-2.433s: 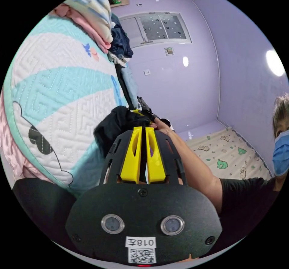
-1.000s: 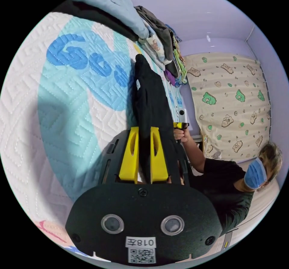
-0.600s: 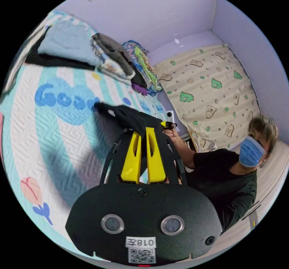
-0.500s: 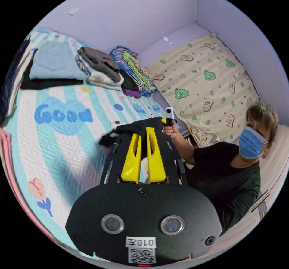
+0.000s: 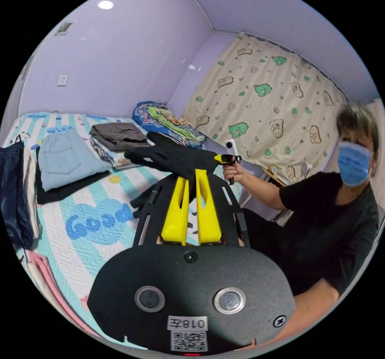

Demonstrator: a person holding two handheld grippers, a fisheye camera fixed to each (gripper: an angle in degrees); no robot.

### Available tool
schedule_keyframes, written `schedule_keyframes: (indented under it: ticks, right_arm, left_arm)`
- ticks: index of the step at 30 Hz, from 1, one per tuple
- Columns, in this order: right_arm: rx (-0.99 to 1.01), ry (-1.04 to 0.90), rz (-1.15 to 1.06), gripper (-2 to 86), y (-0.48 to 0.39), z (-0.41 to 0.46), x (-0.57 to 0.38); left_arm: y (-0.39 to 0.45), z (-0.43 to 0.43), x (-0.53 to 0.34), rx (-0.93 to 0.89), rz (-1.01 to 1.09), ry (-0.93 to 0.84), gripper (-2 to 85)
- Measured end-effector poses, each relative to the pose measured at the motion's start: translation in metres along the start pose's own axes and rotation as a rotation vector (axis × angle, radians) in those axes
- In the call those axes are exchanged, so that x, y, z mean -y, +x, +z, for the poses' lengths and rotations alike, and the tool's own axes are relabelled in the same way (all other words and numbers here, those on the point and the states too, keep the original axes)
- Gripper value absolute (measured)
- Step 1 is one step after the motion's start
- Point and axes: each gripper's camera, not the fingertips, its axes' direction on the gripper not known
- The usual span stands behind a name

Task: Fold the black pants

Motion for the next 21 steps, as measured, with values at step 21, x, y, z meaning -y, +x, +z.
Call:
schedule_keyframes:
  ticks: [21]
  right_arm:
    - [-0.018, -0.103, 0.524, 13.0, 0.046, -0.015, -0.152]
  left_arm:
    - [-0.034, 0.023, -0.216, -0.065, -0.693, -0.186, 10.7]
